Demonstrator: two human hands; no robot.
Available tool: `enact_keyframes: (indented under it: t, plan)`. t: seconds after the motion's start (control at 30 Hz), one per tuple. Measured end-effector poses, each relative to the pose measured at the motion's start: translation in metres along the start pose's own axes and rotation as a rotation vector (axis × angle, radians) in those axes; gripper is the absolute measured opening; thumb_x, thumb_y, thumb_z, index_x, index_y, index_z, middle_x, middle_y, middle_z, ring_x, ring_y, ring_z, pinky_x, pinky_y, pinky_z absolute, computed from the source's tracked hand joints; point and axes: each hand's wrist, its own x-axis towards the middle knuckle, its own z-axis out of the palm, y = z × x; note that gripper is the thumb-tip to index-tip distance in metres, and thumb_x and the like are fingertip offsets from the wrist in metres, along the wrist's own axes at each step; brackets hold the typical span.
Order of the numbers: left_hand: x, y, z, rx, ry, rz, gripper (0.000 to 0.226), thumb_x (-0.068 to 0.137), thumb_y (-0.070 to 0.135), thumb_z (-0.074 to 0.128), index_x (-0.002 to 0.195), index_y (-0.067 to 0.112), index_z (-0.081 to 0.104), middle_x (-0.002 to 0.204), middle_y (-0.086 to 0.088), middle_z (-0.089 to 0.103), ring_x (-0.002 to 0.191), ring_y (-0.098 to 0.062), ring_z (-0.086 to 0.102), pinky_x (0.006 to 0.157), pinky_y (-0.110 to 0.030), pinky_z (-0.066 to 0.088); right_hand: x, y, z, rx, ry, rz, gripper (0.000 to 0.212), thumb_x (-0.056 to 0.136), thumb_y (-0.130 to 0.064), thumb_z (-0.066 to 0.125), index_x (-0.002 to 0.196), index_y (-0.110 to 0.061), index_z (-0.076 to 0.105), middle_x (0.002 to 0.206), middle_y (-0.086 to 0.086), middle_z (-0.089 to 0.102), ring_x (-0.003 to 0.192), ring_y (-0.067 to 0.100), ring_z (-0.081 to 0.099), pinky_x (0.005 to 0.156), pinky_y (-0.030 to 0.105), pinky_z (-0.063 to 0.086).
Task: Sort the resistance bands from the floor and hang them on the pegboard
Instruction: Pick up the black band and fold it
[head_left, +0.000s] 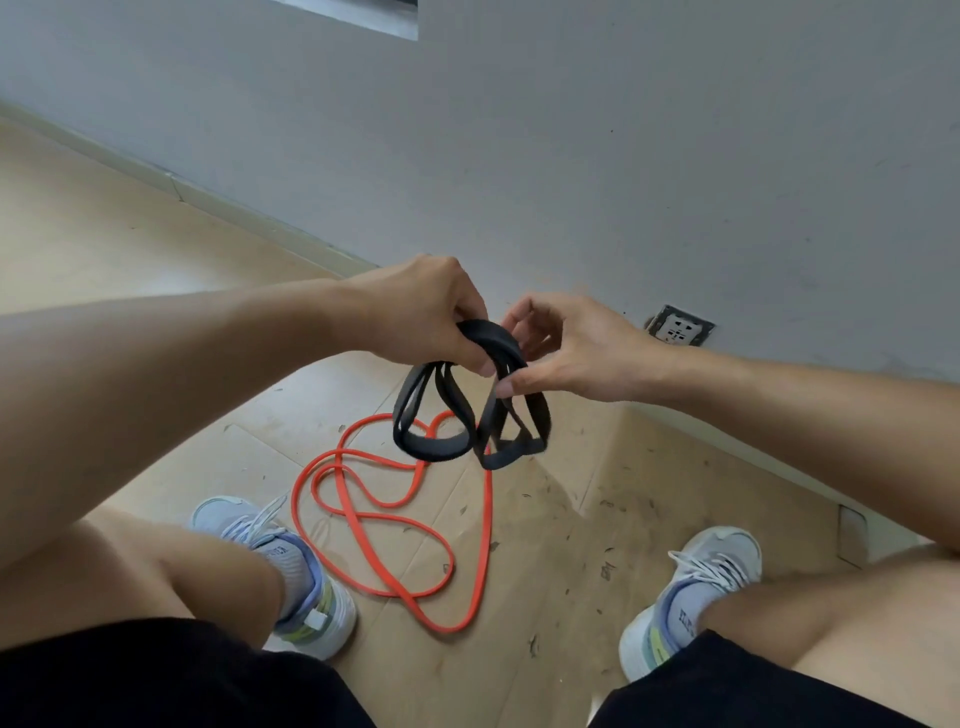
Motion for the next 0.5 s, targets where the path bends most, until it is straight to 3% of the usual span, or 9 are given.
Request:
enact_keyframes:
  t: [0.1, 0.23, 0.37, 0.43, 0.5]
  plan:
    - [-0.001, 0.001, -0.002, -0.05, 0.017, -0.028, 0.021, 0.081, 0.04, 0.082, 0.085, 0.021, 0.072, 0.07, -0.001, 0.069, 0.06, -0.013, 0.055, 0.059, -0.028, 0.042, -0.001, 0.01, 0.006, 0.059, -0.025, 0.039, 0.03, 0.078, -0.027, 0.09, 0.1, -0.027, 0.07, 0.099, -0.003, 0.076, 0.093, 0.01, 0.073, 0.084, 0.026, 0.057]
    - [-0.002, 0.0, -0.001, -0.078, -0.044, -0.11, 0.019, 0.083, 0.036, 0.08, 0.086, 0.023, 0.067, 0.066, 0.008, 0.064, 0.06, -0.008, 0.054, 0.058, -0.024, 0.037, 0.0, 0.012, 0.01, 0.089, 0.005, 0.008, 0.022, 0.08, -0.022, 0.089, 0.097, -0.023, 0.075, 0.096, 0.001, 0.079, 0.091, 0.017, 0.076, 0.092, 0.04, 0.061]
    - [-0.004, 0.0, 0.001, -0.138, -0.18, -0.177, 0.036, 0.079, 0.053, 0.079, 0.087, 0.02, 0.07, 0.068, 0.005, 0.069, 0.064, -0.01, 0.057, 0.065, -0.027, 0.041, -0.002, 0.006, 0.012, 0.058, -0.02, -0.01, 0.017, 0.082, -0.021, 0.087, 0.098, -0.021, 0.08, 0.09, -0.007, 0.08, 0.087, 0.011, 0.077, 0.089, 0.032, 0.061]
    - [-0.004, 0.003, 0.003, -0.115, -0.216, -0.216, 0.058, 0.08, 0.071, 0.066, 0.078, 0.013, 0.068, 0.063, 0.003, 0.064, 0.06, -0.012, 0.051, 0.063, -0.028, 0.038, -0.002, 0.004, 0.013, 0.04, -0.01, -0.032, 0.017, 0.081, -0.025, 0.088, 0.097, -0.026, 0.08, 0.085, -0.011, 0.079, 0.083, 0.007, 0.075, 0.081, 0.023, 0.059]
    - [-0.002, 0.004, 0.005, -0.1, -0.21, -0.237, 0.064, 0.086, 0.075, 0.055, 0.069, 0.014, 0.065, 0.056, 0.003, 0.058, 0.053, -0.011, 0.045, 0.06, -0.028, 0.035, 0.0, 0.002, 0.013, 0.024, -0.02, -0.045, 0.018, 0.078, -0.026, 0.09, 0.091, -0.032, 0.078, 0.078, -0.017, 0.075, 0.075, 0.003, 0.071, 0.07, 0.015, 0.052]
